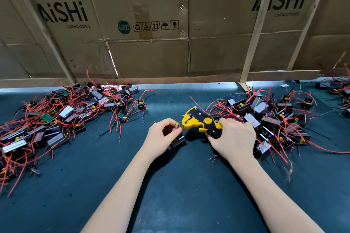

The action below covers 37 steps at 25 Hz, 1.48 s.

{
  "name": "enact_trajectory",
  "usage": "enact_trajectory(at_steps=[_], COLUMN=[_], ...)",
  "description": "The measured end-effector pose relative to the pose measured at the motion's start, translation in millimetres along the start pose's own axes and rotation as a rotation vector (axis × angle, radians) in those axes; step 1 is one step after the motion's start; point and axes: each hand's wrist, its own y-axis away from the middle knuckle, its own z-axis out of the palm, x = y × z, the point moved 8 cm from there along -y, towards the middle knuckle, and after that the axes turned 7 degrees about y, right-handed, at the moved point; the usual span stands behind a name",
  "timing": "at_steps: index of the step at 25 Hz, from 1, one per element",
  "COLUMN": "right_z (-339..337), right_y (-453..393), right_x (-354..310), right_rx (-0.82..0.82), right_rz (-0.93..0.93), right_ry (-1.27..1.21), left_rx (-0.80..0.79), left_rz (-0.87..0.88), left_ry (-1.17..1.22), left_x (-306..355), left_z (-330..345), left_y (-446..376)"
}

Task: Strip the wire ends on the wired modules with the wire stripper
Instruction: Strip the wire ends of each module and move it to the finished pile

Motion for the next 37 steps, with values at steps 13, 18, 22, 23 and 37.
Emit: enact_trajectory(at_steps=[13, 18, 22, 23, 37], right_z=[0.8, 0.0, 0.7, 0.7, -3.2], right_y=[4.2, 3.3, 4.0, 4.9, 4.1], right_x=[4.1, 8.0, 3.5, 2.3, -2.0], right_rx=[0.052, 0.075, 0.063, 0.06, 0.017], right_rz=[0.022, 0.033, 0.013, 0.004, -0.01], right_ry=[0.06, 0.013, 0.011, 0.01, -0.05], left_rx=[0.054, 0.253, 0.247, 0.19, 0.311], left_rz=[0.123, 0.267, 0.455, 0.463, -0.017], left_ry=[-0.267, -0.398, -0.237, -0.145, -0.618], left_x=[11.6, 41.0, 103.1, 116.7, -2.0], left_z=[-10.5, -33.9, 0.8, 19.6, -91.1], left_y=[2.8, -3.7, -35.6, -44.8, -92.3])
